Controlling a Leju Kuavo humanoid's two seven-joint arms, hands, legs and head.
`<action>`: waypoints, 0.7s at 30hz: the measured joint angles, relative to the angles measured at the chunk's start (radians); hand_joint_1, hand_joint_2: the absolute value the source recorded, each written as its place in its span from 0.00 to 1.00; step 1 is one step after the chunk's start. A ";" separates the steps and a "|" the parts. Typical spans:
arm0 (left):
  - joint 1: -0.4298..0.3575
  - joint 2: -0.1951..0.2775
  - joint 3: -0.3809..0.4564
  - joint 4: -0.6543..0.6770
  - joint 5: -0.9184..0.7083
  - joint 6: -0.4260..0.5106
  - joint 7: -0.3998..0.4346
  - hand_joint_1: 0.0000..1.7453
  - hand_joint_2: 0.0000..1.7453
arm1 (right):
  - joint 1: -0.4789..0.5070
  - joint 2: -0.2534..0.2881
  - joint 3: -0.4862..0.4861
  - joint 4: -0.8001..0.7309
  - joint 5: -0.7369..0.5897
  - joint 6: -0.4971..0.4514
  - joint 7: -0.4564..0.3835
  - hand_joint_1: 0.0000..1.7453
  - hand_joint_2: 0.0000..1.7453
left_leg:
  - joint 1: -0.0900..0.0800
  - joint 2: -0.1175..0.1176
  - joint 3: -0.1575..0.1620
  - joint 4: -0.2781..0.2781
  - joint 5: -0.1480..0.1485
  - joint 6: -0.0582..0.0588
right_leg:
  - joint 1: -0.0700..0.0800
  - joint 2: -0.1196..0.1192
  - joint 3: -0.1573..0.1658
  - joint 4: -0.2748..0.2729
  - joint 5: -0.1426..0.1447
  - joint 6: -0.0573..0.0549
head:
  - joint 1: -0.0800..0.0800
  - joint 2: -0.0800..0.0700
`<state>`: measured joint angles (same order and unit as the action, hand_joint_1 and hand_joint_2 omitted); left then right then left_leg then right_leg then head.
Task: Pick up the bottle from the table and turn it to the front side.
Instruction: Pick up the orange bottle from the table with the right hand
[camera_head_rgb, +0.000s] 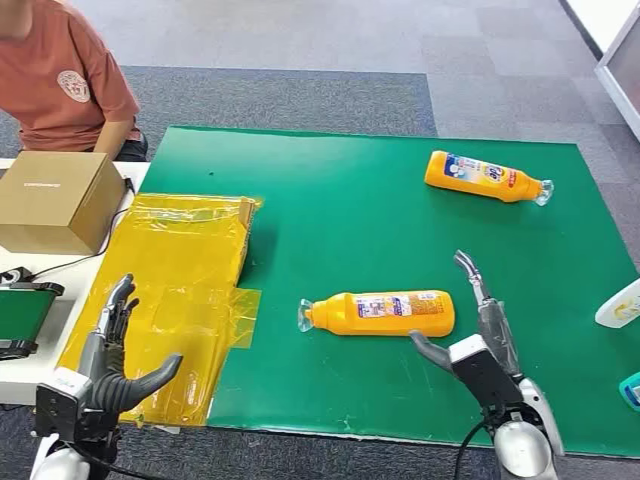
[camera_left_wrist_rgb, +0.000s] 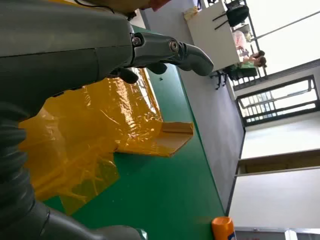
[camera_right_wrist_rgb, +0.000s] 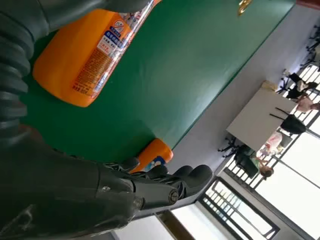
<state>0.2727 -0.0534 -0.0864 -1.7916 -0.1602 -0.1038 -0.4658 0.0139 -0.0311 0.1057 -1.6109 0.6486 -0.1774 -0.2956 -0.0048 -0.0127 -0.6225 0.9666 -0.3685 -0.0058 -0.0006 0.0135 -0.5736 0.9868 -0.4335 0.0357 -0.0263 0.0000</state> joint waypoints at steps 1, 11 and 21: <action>-0.002 0.000 0.000 0.002 0.000 -0.002 0.000 0.00 1.00 | -0.002 -0.001 0.003 0.006 0.010 -0.004 0.003 0.00 1.00 | 0.000 0.000 0.000 0.000 0.000 0.000 | 0.000 0.000 0.000 0.000 0.000 0.000 | 0.000 0.000; -0.042 0.006 -0.010 0.031 -0.004 -0.028 0.010 0.00 1.00 | -0.046 -0.023 0.069 0.153 0.250 -0.111 0.062 0.00 1.00 | 0.000 0.000 0.000 0.000 0.000 0.000 | 0.000 0.000 0.000 0.000 0.000 0.000 | 0.000 0.000; -0.050 0.008 -0.019 0.034 0.014 -0.048 0.013 0.00 1.00 | -0.084 -0.064 0.118 0.253 0.534 -0.140 0.208 0.00 1.00 | 0.000 0.000 0.000 0.000 0.000 0.000 | 0.000 0.000 0.000 0.000 0.000 0.000 | 0.000 0.000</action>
<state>0.2226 -0.0452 -0.1058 -1.7573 -0.1465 -0.1514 -0.4531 -0.0705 -0.0947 0.2240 -1.3584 1.1826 -0.3174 -0.0878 -0.0049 -0.0127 -0.6225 0.9666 -0.3685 -0.0056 -0.0006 0.0135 -0.5737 0.9868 -0.4334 0.0359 -0.0262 -0.0001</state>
